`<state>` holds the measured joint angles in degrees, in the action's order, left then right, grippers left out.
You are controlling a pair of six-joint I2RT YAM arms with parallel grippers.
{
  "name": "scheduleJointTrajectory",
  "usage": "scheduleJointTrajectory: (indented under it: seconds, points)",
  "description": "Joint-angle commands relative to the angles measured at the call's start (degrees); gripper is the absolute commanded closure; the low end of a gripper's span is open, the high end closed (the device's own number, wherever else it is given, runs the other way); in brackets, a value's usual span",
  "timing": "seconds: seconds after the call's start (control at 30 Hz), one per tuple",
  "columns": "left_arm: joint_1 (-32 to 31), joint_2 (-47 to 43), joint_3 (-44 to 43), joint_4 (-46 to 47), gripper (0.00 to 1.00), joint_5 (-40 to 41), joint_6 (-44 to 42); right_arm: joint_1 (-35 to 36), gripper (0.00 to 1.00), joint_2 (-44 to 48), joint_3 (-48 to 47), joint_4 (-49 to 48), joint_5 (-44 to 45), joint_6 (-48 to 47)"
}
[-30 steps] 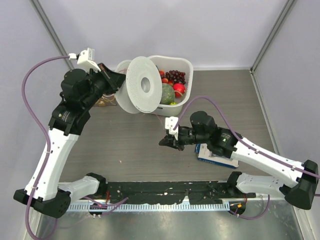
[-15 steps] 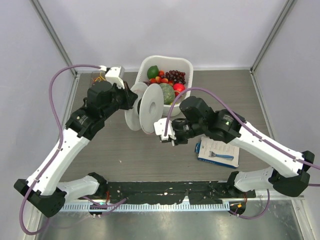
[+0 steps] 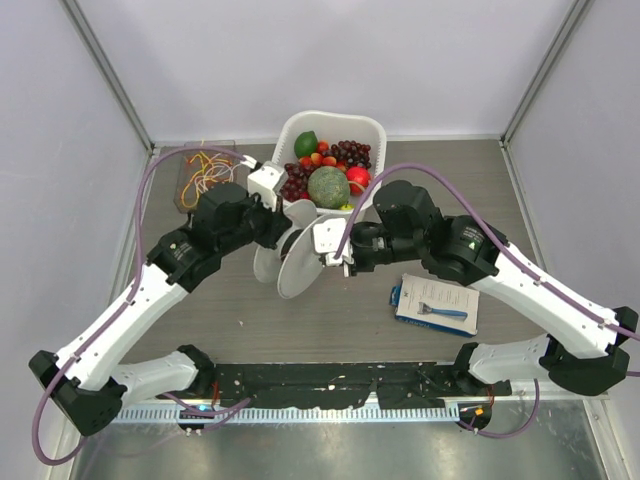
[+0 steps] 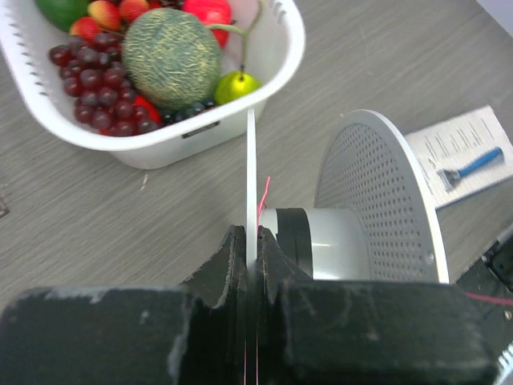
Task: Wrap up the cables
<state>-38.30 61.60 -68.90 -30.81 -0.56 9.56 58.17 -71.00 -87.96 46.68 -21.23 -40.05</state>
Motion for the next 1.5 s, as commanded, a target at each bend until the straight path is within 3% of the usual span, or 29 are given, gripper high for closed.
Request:
scheduleJointTrajectory:
  seconds: [0.0, 0.23, 0.5, 0.57, 0.63, 0.67, 0.77, 0.9, 1.23, 1.47]
  points:
    - [-1.2, -2.8, -0.1, 2.8, 1.0, -9.5, -4.6, 0.1, 0.99, 0.9, -2.5, -7.6, 4.0, 2.1]
    - [-1.2, -7.8, 2.4, -0.6, 1.0, -18.4, -12.2, -9.0, 0.99, 0.4, -3.7, -7.5, 1.3, 5.1]
    - [0.7, -10.1, 0.4, -5.8, 1.0, -28.3, -13.3, -18.3, 0.99, 3.7, 2.7, -2.6, -1.3, -2.5]
    - [2.0, -9.8, -1.5, -5.4, 1.0, -30.4, -11.2, -19.4, 0.94, 4.4, 5.5, -2.9, -1.9, -3.1]
    - [4.7, -8.9, -4.0, -4.4, 1.0, -33.2, -7.0, -20.2, 0.82, 4.7, 7.6, -4.0, -2.0, -2.1]
    - [6.4, -8.2, -5.7, -3.7, 1.0, -34.7, -4.7, -21.2, 0.71, 4.8, 8.3, -4.3, -2.1, -1.2]
    - [11.8, -6.3, -10.9, -1.1, 1.0, -37.6, 2.2, -24.6, 0.56, 4.6, 8.2, -6.3, -4.3, 1.1]
    - [16.2, -3.1, -19.5, 0.7, 1.0, -37.3, 9.3, -26.8, 0.28, 5.3, 8.9, -10.4, -6.5, 5.9]
    - [16.3, 3.0, -36.2, 2.3, 1.0, -23.5, 14.4, -27.3, 0.26, 12.2, 24.5, -28.3, -4.4, 24.2]
    - [16.3, 5.5, -41.7, 4.9, 1.0, -20.9, 16.8, -27.3, 0.24, 12.8, 33.5, -36.1, -5.1, 36.4]
